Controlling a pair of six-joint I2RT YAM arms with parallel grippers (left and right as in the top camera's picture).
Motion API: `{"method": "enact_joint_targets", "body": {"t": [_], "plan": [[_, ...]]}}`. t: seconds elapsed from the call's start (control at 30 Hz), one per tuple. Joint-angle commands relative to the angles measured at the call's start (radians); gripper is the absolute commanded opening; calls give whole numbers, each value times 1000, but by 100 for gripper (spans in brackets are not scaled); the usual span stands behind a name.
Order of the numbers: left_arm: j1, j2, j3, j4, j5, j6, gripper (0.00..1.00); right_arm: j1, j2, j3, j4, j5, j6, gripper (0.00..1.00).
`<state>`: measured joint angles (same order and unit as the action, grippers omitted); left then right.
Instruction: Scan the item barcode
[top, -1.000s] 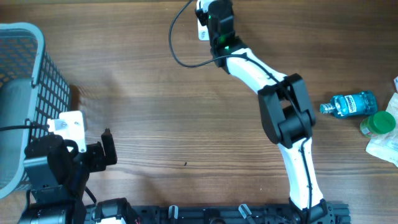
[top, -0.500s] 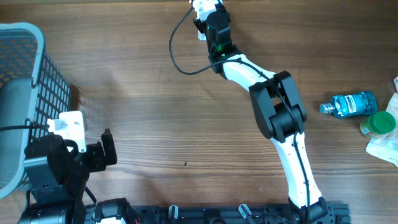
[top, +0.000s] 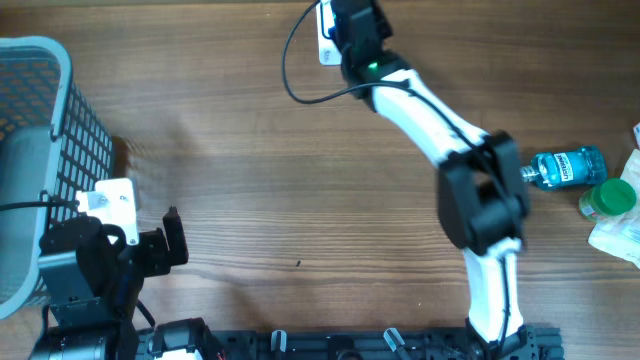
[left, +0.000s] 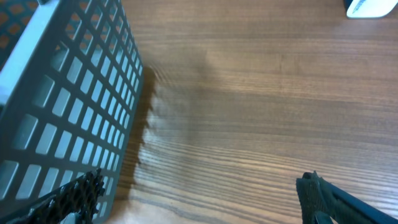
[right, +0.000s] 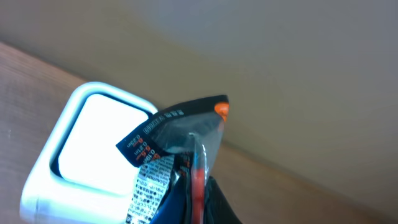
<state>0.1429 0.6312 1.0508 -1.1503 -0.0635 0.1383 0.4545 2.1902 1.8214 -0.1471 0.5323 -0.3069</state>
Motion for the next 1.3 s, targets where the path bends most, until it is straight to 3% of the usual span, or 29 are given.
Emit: {"method": "enact_joint_targets", "body": {"t": [0.0,0.07,0.13,0.2,0.3,0.43,0.5,0.53,0.6,0.7,0.77,0.83,0.9,1.0,1.07,1.1,1.27], "plan": [[-6,-2,1,4,-13,15,100,-47,-190,14,-297,80,366,5],[-6,-2,1,4,-13,15,100,-138,-214,14,-564,80,567,5],[-6,-2,1,4,-13,15,100,-264,-208,-11,-752,80,657,5],[-6,-2,1,4,-13,15,100,-396,-201,-74,-804,80,658,4],[-6,-2,1,4,-13,15,100,-646,-200,-217,-743,70,731,5],[-6,-2,1,4,-13,15,100,-891,-198,-310,-587,-183,726,5],[-6,-2,1,4,-13,15,100,-966,-186,-324,-537,-297,726,13],[-6,-2,1,4,-13,15,100,-977,-185,-324,-531,-311,725,24],[-6,-2,1,4,-13,15,100,-986,-190,-303,-534,-334,688,100],[-6,-2,1,4,-13,15,100,-981,-232,-153,-640,-467,673,100],[-6,-2,1,4,-13,15,100,-978,-309,45,-723,-671,678,100],[-6,-2,1,4,-13,15,100,-974,-395,218,-670,-931,745,100],[-6,-2,1,4,-13,15,100,-956,-476,327,-547,-1055,840,100],[-6,-2,1,39,-132,127,100,-911,-630,377,-412,-950,772,100],[-6,-2,1,34,-171,128,100,-903,-713,377,-395,-858,693,100],[-6,-2,1,35,-170,127,100,-901,-789,376,-402,-813,570,100],[-6,-2,1,166,-149,153,100,-900,-921,376,-416,-744,549,100]]}}
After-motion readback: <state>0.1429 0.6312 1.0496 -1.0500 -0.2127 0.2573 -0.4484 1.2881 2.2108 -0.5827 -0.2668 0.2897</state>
